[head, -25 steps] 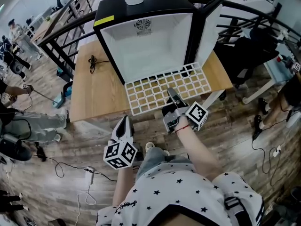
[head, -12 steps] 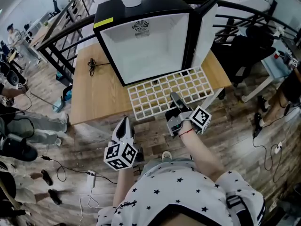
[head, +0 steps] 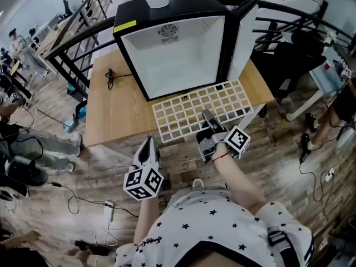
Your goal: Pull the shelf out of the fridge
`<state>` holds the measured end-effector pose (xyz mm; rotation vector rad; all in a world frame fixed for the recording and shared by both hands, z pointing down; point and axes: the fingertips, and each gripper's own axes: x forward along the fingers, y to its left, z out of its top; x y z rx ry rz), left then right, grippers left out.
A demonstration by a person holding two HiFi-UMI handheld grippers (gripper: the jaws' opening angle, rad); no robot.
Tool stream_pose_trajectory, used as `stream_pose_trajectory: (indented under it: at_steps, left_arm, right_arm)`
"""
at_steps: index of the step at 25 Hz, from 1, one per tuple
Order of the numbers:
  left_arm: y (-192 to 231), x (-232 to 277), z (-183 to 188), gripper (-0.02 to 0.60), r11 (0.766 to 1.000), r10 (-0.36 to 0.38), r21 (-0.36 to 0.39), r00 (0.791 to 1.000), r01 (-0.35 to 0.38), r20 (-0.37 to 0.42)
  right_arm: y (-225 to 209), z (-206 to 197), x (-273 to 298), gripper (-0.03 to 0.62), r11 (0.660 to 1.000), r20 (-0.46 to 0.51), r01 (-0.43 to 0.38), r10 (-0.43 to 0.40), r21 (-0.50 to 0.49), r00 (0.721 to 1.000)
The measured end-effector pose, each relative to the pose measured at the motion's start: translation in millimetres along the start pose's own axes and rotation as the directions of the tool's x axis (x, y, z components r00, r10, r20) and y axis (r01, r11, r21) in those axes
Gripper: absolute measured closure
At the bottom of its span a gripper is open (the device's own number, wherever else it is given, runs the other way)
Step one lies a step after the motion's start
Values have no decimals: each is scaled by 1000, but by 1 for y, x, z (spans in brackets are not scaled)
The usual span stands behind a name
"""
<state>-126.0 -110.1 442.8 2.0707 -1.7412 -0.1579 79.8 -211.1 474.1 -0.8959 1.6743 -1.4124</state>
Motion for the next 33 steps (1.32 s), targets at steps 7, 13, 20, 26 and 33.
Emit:
stream_pose_trajectory:
  at_steps: [7,13,20,26,33]
  left_arm:
    - [1,0,0,574,1000,3,-4,1000,-3,7]
    - [6,1,-2,574,1000,4,-6,1000,-4,4]
    - [5,3,-2,574,1000,-3,-7,1000,3,4]
    - [5,4,-1,574,1000,-6,-10,1000,6,8]
    - [3,5,-1,574,1000,-13,-7,1000,13,10]
  right_arm:
    - [-1,-2,3,556,1000,-4,1,-1,3,1000]
    - [-3,-7,5,556,1000,-10,-6,6,-7,1000]
    - [-4,-6,5,556,1000,-4,-3,3,0,1000]
    - [-4,-6,5,556,1000,2,-6,6,2,1000]
    - [-6,-5,6,556,1000,5,-10,10,1,1000]
